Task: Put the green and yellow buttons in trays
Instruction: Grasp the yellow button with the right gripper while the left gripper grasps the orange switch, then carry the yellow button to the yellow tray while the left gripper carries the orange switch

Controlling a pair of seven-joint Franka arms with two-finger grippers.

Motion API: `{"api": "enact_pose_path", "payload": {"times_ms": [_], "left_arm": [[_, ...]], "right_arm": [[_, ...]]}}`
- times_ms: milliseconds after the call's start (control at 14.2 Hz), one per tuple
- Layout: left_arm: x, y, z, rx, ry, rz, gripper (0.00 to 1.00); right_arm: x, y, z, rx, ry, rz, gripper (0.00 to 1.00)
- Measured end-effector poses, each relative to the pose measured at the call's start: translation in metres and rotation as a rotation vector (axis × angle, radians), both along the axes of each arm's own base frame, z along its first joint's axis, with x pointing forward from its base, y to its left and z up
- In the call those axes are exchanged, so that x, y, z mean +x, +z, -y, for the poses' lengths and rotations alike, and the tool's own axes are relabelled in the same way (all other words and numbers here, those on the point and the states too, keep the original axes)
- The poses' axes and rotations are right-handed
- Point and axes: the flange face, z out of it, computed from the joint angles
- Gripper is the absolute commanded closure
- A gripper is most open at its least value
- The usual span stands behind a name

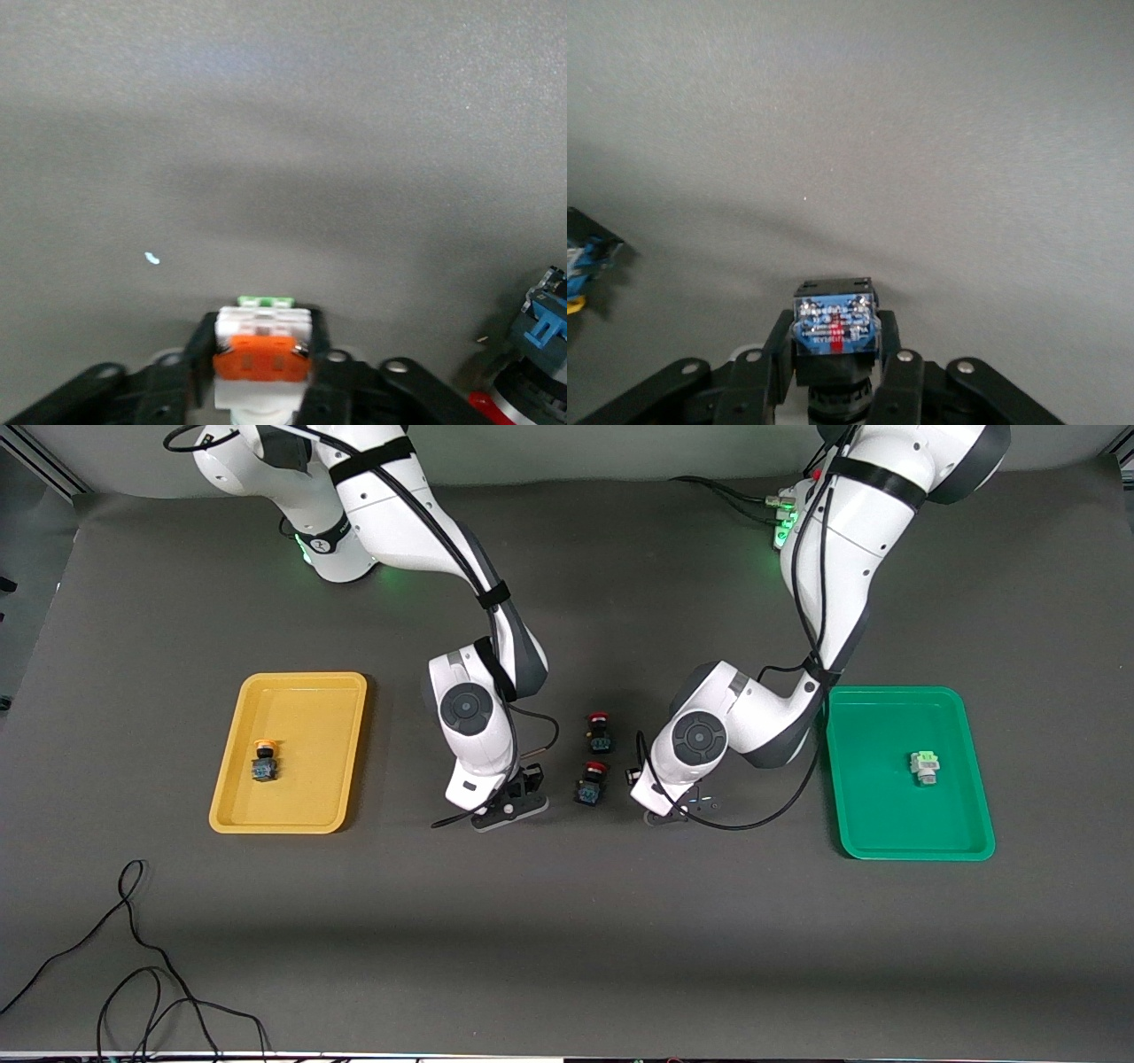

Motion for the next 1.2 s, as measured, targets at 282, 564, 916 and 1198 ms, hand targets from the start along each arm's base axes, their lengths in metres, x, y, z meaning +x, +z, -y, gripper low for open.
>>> {"api": "enact_pose_path", "payload": {"times_ms": [282,564,916,1198], "left_arm": [[0.004,0.013,-0.005,0.034,0.000,-0.030,1.00],[0.011,0.098,-0.015,0.094,-0.005,-0.046,1.00],[0.017,0.230,-0.054,0.167,-0.050,-0.105,1.00],[0.046,0.292,-0.153,0.137,-0.153,-0.152,1.00]], "right_arm": [[0.019,0.094,0.024,0.025,-0.069,-0.081,0.84],[0.032,0.178,0.077,0.055,-0.146,-0.129,0.87],[0.050,0.212,0.222,0.022,-0.155,-0.173,0.88],[0.031,0.203,0.362,0.032,-0.172,-0.220,0.91]]}}
